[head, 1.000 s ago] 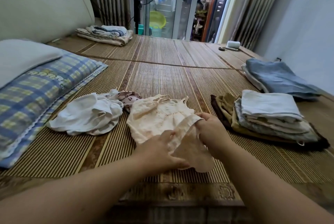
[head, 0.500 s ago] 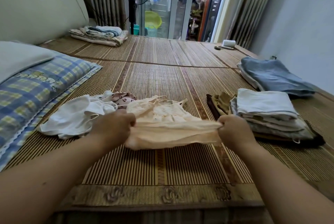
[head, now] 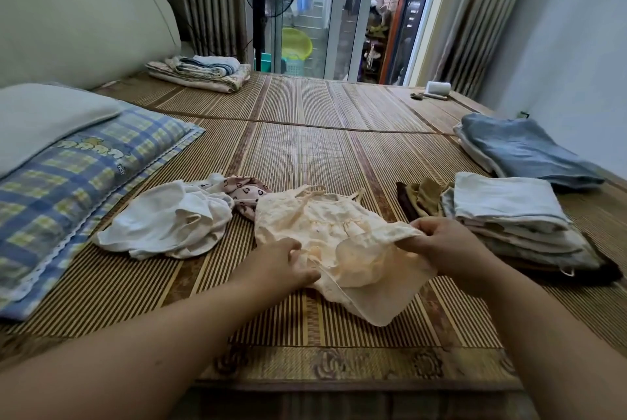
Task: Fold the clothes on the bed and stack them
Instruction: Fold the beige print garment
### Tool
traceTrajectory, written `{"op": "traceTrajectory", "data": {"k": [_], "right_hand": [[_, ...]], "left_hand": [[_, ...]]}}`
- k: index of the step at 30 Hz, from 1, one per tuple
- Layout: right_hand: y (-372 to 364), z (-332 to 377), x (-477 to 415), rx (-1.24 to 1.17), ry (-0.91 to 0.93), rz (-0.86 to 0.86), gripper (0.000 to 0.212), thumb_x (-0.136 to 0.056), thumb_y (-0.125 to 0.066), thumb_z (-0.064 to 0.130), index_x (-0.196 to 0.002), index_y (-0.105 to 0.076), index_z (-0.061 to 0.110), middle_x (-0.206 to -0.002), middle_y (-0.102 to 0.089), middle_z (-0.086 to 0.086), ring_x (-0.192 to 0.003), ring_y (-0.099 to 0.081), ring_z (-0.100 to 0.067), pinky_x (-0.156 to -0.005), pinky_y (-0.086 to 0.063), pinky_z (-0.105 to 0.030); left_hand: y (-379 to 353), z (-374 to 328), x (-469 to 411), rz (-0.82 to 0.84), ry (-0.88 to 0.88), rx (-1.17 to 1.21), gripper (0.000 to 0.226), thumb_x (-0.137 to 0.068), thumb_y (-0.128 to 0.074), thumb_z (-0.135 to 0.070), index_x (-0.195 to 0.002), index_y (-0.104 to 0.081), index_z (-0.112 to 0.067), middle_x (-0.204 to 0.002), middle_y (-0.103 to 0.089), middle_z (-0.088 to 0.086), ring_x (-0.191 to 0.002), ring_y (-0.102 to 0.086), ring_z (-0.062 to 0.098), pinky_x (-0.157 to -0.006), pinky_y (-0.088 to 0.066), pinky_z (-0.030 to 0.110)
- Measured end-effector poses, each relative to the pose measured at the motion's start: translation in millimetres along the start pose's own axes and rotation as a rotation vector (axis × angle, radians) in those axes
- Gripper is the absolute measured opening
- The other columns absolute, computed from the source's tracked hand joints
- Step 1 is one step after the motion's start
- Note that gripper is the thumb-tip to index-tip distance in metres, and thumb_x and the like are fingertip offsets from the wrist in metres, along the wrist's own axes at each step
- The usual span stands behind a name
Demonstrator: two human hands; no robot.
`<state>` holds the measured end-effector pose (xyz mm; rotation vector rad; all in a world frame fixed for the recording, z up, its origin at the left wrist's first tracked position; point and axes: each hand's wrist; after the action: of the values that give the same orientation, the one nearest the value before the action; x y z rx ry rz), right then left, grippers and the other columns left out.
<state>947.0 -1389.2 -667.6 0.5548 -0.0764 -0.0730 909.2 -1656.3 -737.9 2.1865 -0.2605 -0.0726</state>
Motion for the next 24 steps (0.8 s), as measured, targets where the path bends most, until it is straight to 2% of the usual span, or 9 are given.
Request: {"op": "traceTrajectory", "data": {"k": [3, 7, 10, 12, 13, 16, 19, 21, 24], "right_hand": [[-1, 3, 0, -0.058, 0.014, -0.018, 0.015, -0.081, -0.073, 0.033, -0.075, -0.071, 0.019, -0.074, -0.071, -0.006, -0.063, -0.067, -0.017, -0.05, -0.05, -0.028], [4, 1, 0, -0.144, 0.017, -0.038, 0.01, -0.081, -0.074, 0.023, -0.075, -0.07, 0.016, -0.07, -0.071, -0.003, -0.059, -0.067, -0.014, -0.048, -0.05, -0.025], [11, -6, 0, -0.18, 0.004, -0.044, 0.009, -0.08, -0.075, 0.02, -0.072, -0.071, 0.017, -0.067, -0.07, -0.002, -0.057, -0.066, -0.013, -0.047, -0.049, -0.023], [19, -13, -2, -0.197, -0.013, -0.112, 0.011, -0.083, -0.071, 0.02, -0.073, -0.071, 0.017, -0.067, -0.07, -0.003, -0.057, -0.065, -0.014, -0.047, -0.049, -0.023], [23, -17, -4, -0.193, -0.02, -0.171, 0.01, -0.086, -0.068, 0.02, -0.077, -0.071, 0.016, -0.07, -0.069, -0.004, -0.06, -0.065, -0.016, -0.047, -0.049, -0.024], [35, -27, -8, -0.176, -0.036, -0.352, 0.009, -0.091, -0.061, 0.018, -0.09, -0.069, 0.017, -0.084, -0.068, -0.006, -0.074, -0.062, -0.019, -0.055, -0.045, -0.027], [43, -32, -9, -0.166, -0.015, -0.478, 0.009, -0.09, -0.06, 0.017, -0.085, -0.068, 0.018, -0.083, -0.066, -0.003, -0.074, -0.059, -0.017, -0.058, -0.044, -0.029], [46, -33, -8, -0.16, -0.012, -0.515, 0.009, -0.089, -0.062, 0.019, -0.082, -0.067, 0.021, -0.085, -0.067, -0.004, -0.079, -0.061, -0.021, -0.066, -0.05, -0.035], [49, -31, -4, -0.154, -0.029, -0.514, 0.008, -0.086, -0.064, 0.016, -0.081, -0.067, 0.02, -0.088, -0.068, -0.009, -0.083, -0.063, -0.028, -0.078, -0.053, -0.046]], "left_hand": [[-14, -7, -10, -0.044, 0.235, 0.084, 0.08, -0.074, -0.066, -0.06, -0.139, -0.038, -0.022, -0.133, -0.054, 0.004, -0.114, -0.056, 0.023, -0.086, -0.045, 0.032], [-10, -3, -25, -0.1, 0.298, 0.144, 0.027, -0.088, -0.057, -0.031, -0.113, -0.064, -0.023, -0.109, -0.065, 0.002, -0.094, -0.06, 0.021, -0.073, -0.045, 0.028], [1, -4, -33, -0.159, 0.346, 0.659, 0.026, -0.093, -0.048, -0.014, -0.114, -0.064, -0.017, -0.109, -0.067, 0.008, -0.096, -0.063, 0.026, -0.085, -0.054, 0.042], [17, -7, -32, -0.095, 0.368, 1.001, 0.022, -0.098, -0.048, -0.017, -0.113, -0.063, -0.011, -0.107, -0.068, 0.013, -0.096, -0.066, 0.032, -0.088, -0.054, 0.052], [27, -6, -30, -0.065, 0.317, 1.008, 0.018, -0.097, -0.052, -0.023, -0.104, -0.065, -0.012, -0.102, -0.07, 0.012, -0.093, -0.068, 0.031, -0.086, -0.055, 0.05], [55, 6, -24, -0.06, 0.061, 0.439, 0.014, -0.081, -0.072, -0.032, -0.076, -0.063, -0.022, -0.076, -0.071, -0.003, -0.071, -0.068, 0.014, -0.057, -0.051, 0.026], [74, 26, -21, -0.184, -0.031, -0.219, 0.021, -0.082, -0.062, -0.017, -0.067, -0.055, -0.031, -0.082, -0.063, -0.006, -0.082, -0.061, 0.018, -0.065, -0.042, 0.028], [89, 42, -17, -0.299, -0.035, -0.331, 0.023, -0.08, -0.054, -0.009, -0.071, -0.057, -0.03, -0.084, -0.06, -0.007, -0.082, -0.058, 0.016, -0.065, -0.043, 0.029], [115, 63, -6, -0.383, 0.053, -0.271, 0.024, -0.076, -0.057, -0.006, -0.071, -0.06, -0.03, -0.076, -0.056, -0.005, -0.066, -0.048, 0.012, -0.052, -0.03, 0.027]]}}
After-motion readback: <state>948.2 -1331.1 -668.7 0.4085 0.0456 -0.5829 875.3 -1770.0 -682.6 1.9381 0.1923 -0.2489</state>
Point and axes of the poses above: each hand's wrist, its own x-axis away from the middle knuckle, its own y-axis out of the back of the hand, z = x × y
